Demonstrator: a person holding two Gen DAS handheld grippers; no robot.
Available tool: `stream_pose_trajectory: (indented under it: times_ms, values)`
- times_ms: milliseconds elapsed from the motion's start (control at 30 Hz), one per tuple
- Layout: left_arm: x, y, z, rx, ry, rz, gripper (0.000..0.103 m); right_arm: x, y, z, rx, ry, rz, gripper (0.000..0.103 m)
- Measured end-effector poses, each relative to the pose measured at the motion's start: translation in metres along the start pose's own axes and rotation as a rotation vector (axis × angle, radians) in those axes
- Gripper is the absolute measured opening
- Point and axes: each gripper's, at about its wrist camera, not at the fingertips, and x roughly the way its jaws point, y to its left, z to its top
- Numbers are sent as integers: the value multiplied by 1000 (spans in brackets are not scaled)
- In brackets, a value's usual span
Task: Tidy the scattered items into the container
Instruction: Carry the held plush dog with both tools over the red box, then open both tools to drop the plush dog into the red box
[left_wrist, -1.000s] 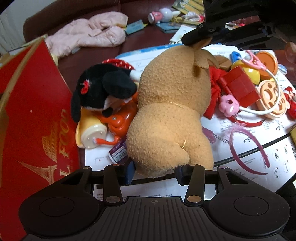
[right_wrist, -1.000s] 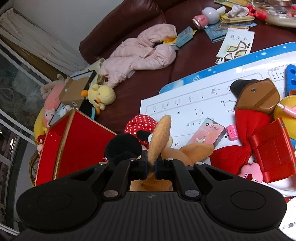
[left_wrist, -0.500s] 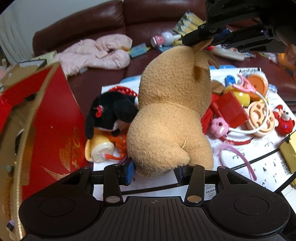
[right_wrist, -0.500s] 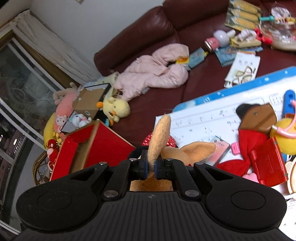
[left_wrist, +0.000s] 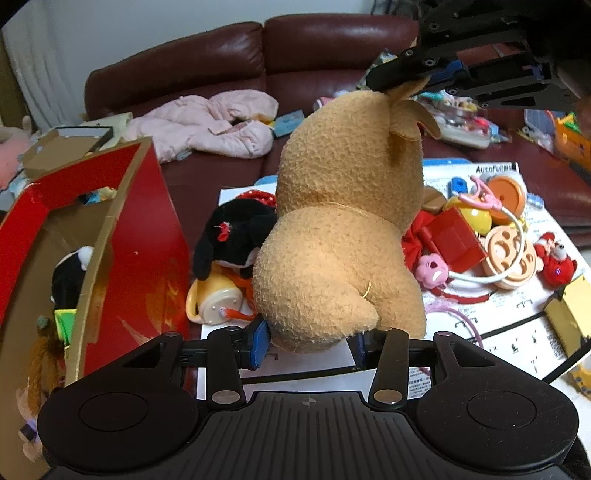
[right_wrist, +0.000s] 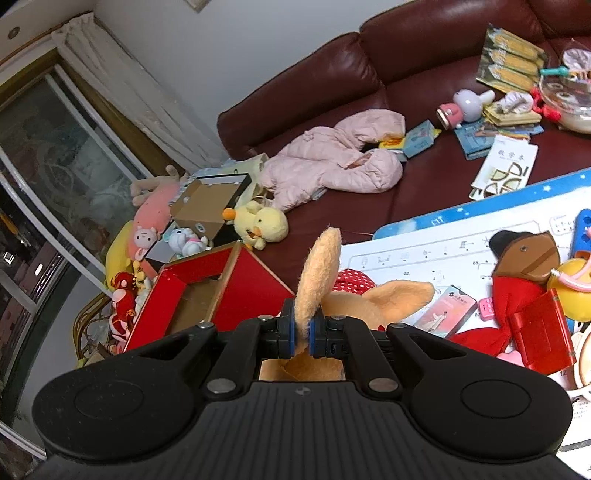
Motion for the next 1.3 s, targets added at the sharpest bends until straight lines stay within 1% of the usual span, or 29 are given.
stream_pose_trajectory:
  times_ms: [167, 300, 467, 567, 600, 733, 800, 933, 1000, 1033, 1067, 1100, 1133, 1167, 1233, 1300]
  values:
    - [-21, 9, 0, -31, -48, 13, 45, -11, 27, 2, -56, -24, 25, 8]
    - [-46, 27, -1, -74, -93, 48, 45, -12, 60, 5, -122, -32, 64, 8]
    - [-87, 62, -9, -143, -139, 137, 45, -4, 113, 4, -211, -18, 157, 8]
    - [-115, 91, -18, -183, -157, 231, 46, 10, 154, -2, -274, 11, 234, 8]
    - [-123, 100, -24, -198, -157, 271, 46, 16, 168, -5, -293, 25, 259, 8]
    - [-141, 131, -44, -263, -122, 375, 46, 46, 212, -23, -353, 95, 326, 8]
    - [-145, 142, -57, -300, -96, 413, 46, 63, 231, -33, -370, 144, 348, 8]
    - [-152, 166, -78, -367, -43, 464, 46, 86, 264, -55, -409, 221, 380, 9]
    - [-161, 180, -89, -401, -25, 483, 50, 98, 279, -65, -429, 260, 406, 14]
    - [-164, 189, -94, -421, -14, 494, 56, 103, 284, -69, -446, 280, 416, 17]
    - [-169, 198, -99, -438, -12, 508, 63, 108, 287, -74, -453, 306, 416, 39]
    - [-173, 203, -102, -457, -21, 525, 71, 111, 288, -76, -447, 320, 410, 71]
    - [-178, 207, -105, -476, -29, 554, 78, 112, 289, -80, -445, 322, 413, 79]
    - [-181, 212, -105, -490, -39, 582, 87, 112, 287, -83, -454, 317, 417, 79]
    - [-183, 219, -104, -506, -57, 588, 89, 112, 284, -86, -477, 319, 406, 79]
    - [-178, 220, -99, -506, -53, 565, 89, 113, 275, -85, -461, 321, 379, 79]
